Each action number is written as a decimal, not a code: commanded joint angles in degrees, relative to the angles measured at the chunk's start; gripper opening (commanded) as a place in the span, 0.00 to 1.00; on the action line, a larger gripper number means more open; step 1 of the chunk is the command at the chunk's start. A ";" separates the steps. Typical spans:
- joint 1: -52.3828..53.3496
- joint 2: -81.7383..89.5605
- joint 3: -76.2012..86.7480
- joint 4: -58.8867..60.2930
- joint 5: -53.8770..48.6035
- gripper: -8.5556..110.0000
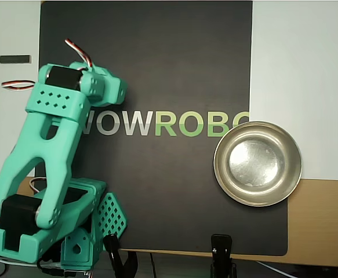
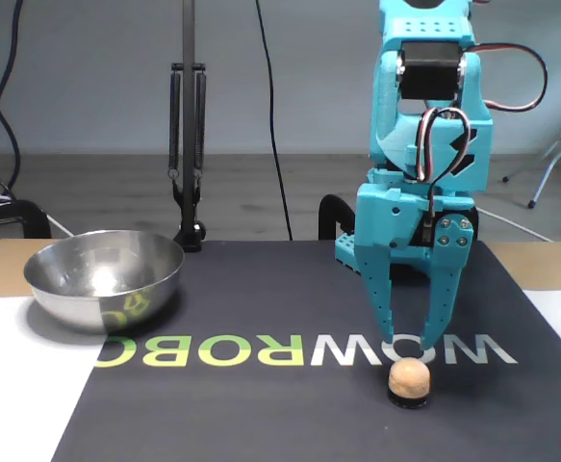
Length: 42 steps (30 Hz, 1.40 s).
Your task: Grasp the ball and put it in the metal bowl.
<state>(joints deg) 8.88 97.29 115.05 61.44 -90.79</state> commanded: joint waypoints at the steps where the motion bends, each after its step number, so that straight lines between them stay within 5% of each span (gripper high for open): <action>1: 0.00 0.26 -0.26 -0.35 0.09 0.35; 23: -0.09 -2.11 -0.97 -2.81 0.18 0.36; 28: -0.09 -2.11 -0.88 -2.81 0.18 0.49; 42: -0.09 -3.34 -1.05 -2.90 -0.09 0.49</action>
<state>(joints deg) 8.88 94.04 115.14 58.97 -90.79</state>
